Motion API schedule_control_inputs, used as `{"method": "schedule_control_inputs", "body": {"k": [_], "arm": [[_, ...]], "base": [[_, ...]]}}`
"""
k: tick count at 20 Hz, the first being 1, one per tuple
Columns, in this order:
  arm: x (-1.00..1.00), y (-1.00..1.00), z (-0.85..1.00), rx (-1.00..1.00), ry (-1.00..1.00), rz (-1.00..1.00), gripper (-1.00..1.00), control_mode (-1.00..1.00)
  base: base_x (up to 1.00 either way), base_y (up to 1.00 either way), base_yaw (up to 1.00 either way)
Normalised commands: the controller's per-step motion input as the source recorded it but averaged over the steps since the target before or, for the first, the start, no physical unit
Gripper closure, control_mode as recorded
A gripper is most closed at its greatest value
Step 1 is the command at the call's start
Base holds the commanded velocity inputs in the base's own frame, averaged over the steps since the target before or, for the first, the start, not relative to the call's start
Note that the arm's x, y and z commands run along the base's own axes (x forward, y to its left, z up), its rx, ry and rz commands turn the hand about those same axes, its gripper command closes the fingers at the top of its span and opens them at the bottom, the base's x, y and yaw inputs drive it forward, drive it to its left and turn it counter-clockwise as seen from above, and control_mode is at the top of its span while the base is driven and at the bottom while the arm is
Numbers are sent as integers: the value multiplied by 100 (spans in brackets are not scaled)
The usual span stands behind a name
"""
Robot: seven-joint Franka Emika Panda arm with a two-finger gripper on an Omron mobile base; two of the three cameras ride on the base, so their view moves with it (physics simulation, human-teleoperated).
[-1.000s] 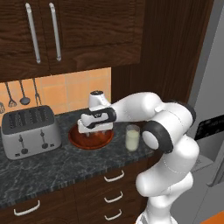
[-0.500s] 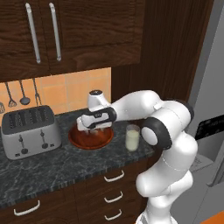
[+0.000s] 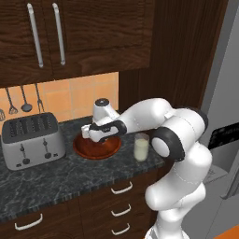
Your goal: Grab a lemon wedge from the fridge and one ice cube from the ice bowl, and put them in the glass of lemonade.
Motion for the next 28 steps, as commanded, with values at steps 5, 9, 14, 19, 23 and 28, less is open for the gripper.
{"method": "schedule_control_inputs", "body": {"k": [5,9,14,19,23,28], "arm": [[10,0,-12,0,0,0,-100,-100],[49,0,-1,0,0,0,-100,-100],[25,0,-20,0,-2,0,-100,-100],[0,0,-46,0,-6,0,-100,-100],[-15,0,-30,0,-9,0,-100,-100],[-18,0,-15,0,-4,0,-100,-100]], "base": [[0,0,0],[0,0,0],[0,0,0],[0,0,0],[0,0,0],[0,0,0]]}}
